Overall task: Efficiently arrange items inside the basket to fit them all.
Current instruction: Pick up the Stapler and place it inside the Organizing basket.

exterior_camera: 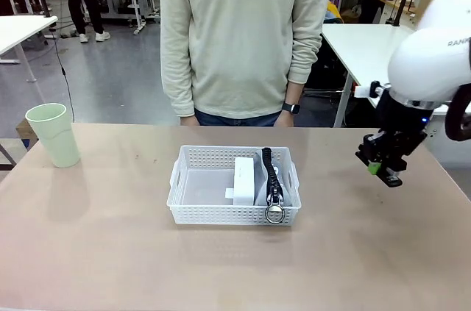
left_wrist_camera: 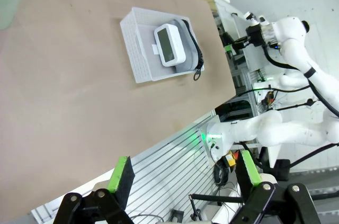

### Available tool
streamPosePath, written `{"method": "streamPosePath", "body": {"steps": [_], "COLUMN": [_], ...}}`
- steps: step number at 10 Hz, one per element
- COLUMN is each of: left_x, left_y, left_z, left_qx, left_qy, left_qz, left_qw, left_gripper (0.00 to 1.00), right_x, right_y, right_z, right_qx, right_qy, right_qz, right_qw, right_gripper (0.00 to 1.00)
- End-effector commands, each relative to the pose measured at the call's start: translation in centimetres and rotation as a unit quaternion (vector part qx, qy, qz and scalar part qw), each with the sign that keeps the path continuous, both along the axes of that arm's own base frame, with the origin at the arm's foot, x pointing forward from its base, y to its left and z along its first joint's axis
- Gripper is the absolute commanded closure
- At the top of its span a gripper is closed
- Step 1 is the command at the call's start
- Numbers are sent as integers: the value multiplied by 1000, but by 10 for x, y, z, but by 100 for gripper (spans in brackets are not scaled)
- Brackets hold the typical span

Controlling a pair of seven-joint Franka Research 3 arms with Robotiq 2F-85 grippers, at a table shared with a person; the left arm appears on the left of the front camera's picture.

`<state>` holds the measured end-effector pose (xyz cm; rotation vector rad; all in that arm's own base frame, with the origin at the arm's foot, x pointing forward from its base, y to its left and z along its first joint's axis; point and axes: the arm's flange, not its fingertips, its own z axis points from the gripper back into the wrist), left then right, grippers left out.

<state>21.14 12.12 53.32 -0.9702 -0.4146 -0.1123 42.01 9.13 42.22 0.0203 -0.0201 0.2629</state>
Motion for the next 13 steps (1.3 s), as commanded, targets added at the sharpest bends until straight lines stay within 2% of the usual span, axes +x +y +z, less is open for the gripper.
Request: {"method": "streamPosePath", "body": {"steps": [1, 2, 4, 5, 6, 8, 9, 11, 13], "left_x": [0, 0, 0, 0, 0, 0, 0, 0, 0], "left_y": [2, 2, 2, 2, 2, 2, 2, 2, 2], "left_z": [2, 2, 2, 2, 2, 2, 2, 2, 2], "left_qx": [-7, -7, -7, -7, -7, -7, -7, -7, -7], "left_qy": [-9, -9, -9, -9, -9, -9, -9, -9, -9], "left_qz": [-5, -5, -5, -5, -5, -5, -5, -5, -5], "left_qw": [1000, 1000, 1000, 1000, 1000, 1000, 1000, 1000, 1000], "left_gripper": [0, 0, 0, 0, 0, 0, 0, 0, 0], "right_x": [15, 30, 47, 45, 40, 19, 10, -10, -10], "right_y": [75, 120, 227, 280, 327, 391, 399, 386, 371], "right_z": [38, 53, 85, 88, 77, 29, 4, -27, -48], "right_qx": [-61, -59, -53, -57, -102, -136, -143, -102, -83], "right_qy": [-57, -88, -127, -120, -111, -95, -88, -38, -6], "right_qz": [106, 182, 297, 322, 283, 286, 284, 298, 285], "right_qw": [991, 978, 945, 937, 947, 944, 944, 948, 955], "right_gripper": [66, 66, 66, 66, 66, 66, 66, 66, 66]}}
